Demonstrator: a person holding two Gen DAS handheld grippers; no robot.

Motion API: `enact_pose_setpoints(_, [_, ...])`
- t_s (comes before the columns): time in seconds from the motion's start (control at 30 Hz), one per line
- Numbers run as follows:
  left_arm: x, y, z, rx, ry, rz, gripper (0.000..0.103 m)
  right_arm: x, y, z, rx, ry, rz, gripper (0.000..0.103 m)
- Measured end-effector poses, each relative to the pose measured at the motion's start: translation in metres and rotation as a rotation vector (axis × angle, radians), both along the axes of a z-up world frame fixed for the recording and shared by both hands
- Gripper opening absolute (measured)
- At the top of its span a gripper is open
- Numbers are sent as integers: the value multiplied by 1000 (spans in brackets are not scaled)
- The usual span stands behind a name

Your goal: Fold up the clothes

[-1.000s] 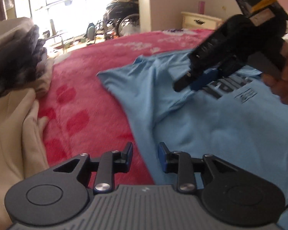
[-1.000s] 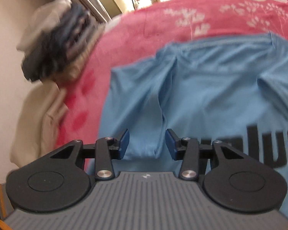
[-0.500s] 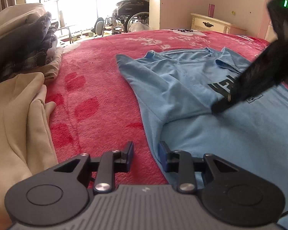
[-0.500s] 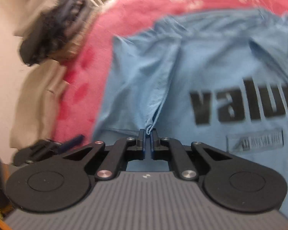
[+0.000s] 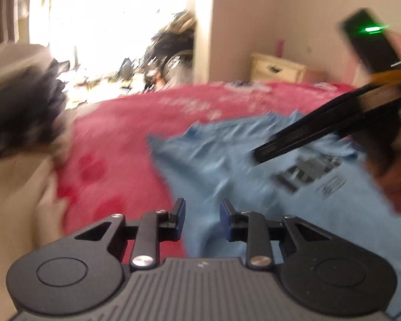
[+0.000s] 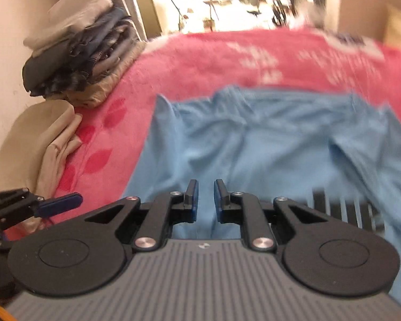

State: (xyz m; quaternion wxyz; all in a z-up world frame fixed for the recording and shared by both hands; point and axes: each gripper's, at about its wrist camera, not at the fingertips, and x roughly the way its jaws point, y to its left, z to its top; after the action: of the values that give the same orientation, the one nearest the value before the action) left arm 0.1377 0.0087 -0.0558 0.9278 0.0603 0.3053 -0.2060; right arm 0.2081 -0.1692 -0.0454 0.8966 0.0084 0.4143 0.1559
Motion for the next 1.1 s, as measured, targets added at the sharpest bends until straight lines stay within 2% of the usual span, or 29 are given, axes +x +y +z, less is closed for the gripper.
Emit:
enact_pose_setpoints(0.07, [9, -13, -14, 24, 15, -22, 31, 9, 10, -10, -40, -29, 31, 13])
enact_pose_setpoints(0.13, [15, -18, -32, 83, 62, -3, 31, 13, 9, -27, -83, -11, 53, 10])
enact_pose_setpoints(0.2, [11, -12, -42, 63, 54, 6, 30, 13, 1, -46, -117, 28, 63, 11])
enact_pose_setpoints(0.37, [-1, -11, -47, 79, -1, 1, 31, 18, -14, -31, -127, 93, 25, 12])
enact_pose_setpoints(0.53, [-9, -7, -49, 70, -20, 24, 37, 37, 15, -15, -136, -36, 76, 13])
enact_pose_setpoints(0.63, [-12, -2, -50, 45, -12, 41, 38, 69, 18, -33, -91, -30, 51, 13])
enact_pose_setpoints(0.67, [-11, 0, -51, 38, -10, 44, 38, 79, 13, -44, -106, -11, 20, 12])
enact_pose_setpoints(0.73, [-10, 1, -52, 29, -8, 46, 39, 89, -6, -54, -72, -6, -51, 12])
enact_pose_setpoints(0.8, [-11, 1, -53, 33, -15, 46, 39, 92, -19, -49, -87, -18, -153, 13])
enact_pose_setpoints(0.87, [-13, 0, -54, 36, -23, 47, 39, 89, -23, -37, -86, -47, -162, 15])
enact_pose_setpoints(1.0, [-15, -1, -55, 35, -34, 52, 39, 87, 0, -24, -13, -76, -16, 15])
enact_pose_setpoints(1.1, [-15, -1, -56, 36, -40, 53, 39, 109, 16, -45, 64, 5, 71, 17])
